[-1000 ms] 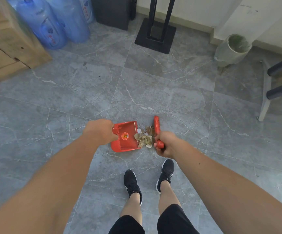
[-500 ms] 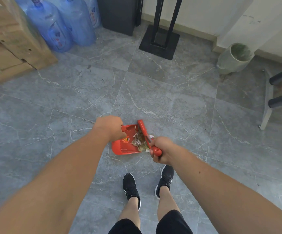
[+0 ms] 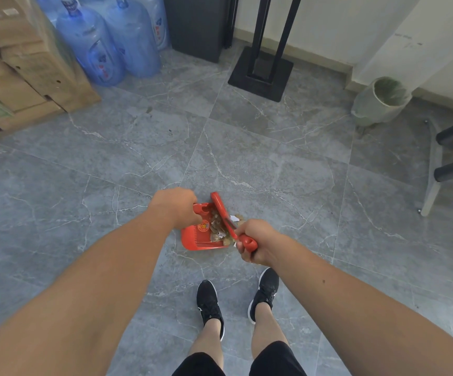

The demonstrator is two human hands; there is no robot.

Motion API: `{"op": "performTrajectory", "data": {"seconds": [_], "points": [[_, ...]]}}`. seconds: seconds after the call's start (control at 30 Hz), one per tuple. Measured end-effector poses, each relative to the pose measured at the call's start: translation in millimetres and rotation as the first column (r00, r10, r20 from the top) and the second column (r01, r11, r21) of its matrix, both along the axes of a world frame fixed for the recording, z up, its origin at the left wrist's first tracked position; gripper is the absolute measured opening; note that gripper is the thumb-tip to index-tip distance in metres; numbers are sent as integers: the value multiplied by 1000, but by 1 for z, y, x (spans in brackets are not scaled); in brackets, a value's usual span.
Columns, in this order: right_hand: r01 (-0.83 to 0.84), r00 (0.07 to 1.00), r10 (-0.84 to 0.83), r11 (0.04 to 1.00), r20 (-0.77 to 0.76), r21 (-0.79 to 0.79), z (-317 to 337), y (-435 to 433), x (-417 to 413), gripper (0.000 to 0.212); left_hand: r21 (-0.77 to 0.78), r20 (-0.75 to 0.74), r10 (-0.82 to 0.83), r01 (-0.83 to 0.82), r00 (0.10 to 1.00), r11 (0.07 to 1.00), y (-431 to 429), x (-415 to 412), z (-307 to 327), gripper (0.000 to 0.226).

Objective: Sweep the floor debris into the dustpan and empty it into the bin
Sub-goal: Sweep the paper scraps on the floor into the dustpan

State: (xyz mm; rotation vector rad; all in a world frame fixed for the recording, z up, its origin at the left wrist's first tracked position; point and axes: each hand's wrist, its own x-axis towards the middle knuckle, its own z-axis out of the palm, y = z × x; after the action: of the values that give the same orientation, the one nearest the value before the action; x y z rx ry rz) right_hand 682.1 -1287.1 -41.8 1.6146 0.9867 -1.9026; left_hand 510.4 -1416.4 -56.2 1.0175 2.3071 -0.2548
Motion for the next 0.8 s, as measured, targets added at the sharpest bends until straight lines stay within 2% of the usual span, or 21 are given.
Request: {"op": "performTrajectory", "data": {"seconds": [0.07,0.17,0.33,0.43,0.53,0.8], "points": [[-30,1000,30,999,2,18,3,4,1,23,5,-13,5,-5,1000,1000,-3,0,0,31],[-53,999,52,998,13,40,11,11,5,12,12,-22,26,-26,999,1000,-7,-1,2,32],[-59,998,55,993,36,100,17,24,14,16,17,-34,31,-30,999,999,-19,-1,5,29],[-50,998,43,990,52,129,18,29,17,9,14,-52,15,-14,999,1000,-25,-3,8,28],[-47,997,38,987,61,154,15,34,22,20,14,-63,20,-19,998,1000,-30,-5,8,28],[-40,991,13,978,131,206,-12,31,36,11,-1,-47,39,-39,998,999,-34,2,2,28]]}}
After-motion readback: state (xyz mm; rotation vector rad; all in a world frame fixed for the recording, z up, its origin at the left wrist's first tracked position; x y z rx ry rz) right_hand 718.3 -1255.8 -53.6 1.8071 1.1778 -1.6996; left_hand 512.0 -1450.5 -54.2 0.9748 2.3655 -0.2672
